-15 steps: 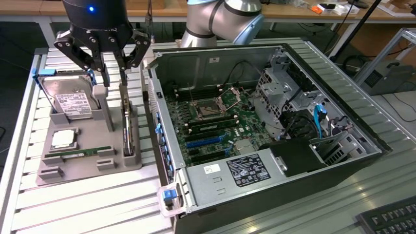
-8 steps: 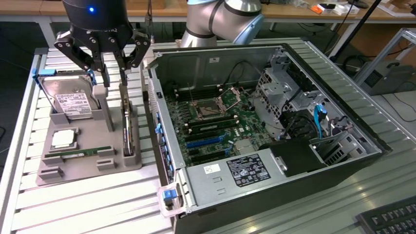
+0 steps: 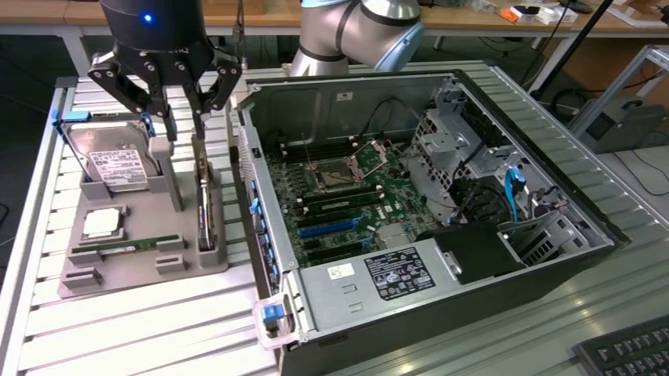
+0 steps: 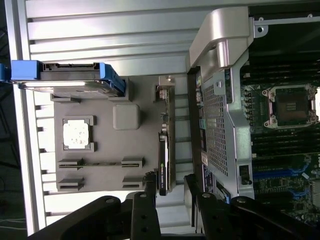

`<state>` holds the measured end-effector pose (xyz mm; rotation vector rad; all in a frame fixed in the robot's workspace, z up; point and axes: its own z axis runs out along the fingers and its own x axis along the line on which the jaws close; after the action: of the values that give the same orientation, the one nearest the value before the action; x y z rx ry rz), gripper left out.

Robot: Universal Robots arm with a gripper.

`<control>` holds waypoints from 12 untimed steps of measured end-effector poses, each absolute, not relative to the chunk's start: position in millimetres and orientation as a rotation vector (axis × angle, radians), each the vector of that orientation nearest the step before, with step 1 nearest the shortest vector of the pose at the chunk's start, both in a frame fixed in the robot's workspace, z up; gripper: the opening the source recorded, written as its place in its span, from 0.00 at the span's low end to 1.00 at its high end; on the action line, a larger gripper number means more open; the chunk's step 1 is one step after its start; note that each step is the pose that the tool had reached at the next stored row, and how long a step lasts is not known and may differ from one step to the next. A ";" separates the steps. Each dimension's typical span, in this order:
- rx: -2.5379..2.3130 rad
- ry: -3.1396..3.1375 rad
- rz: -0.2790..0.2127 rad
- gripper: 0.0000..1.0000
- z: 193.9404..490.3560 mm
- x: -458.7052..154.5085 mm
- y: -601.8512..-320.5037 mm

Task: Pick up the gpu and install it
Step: 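Pick up the gpu and move the gpu toward the slot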

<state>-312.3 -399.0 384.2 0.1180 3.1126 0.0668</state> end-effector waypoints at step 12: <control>0.118 3.112 0.067 0.36 381.9 -312.3 -399.5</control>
<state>-312.3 -399.5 381.9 0.1180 3.1125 0.0670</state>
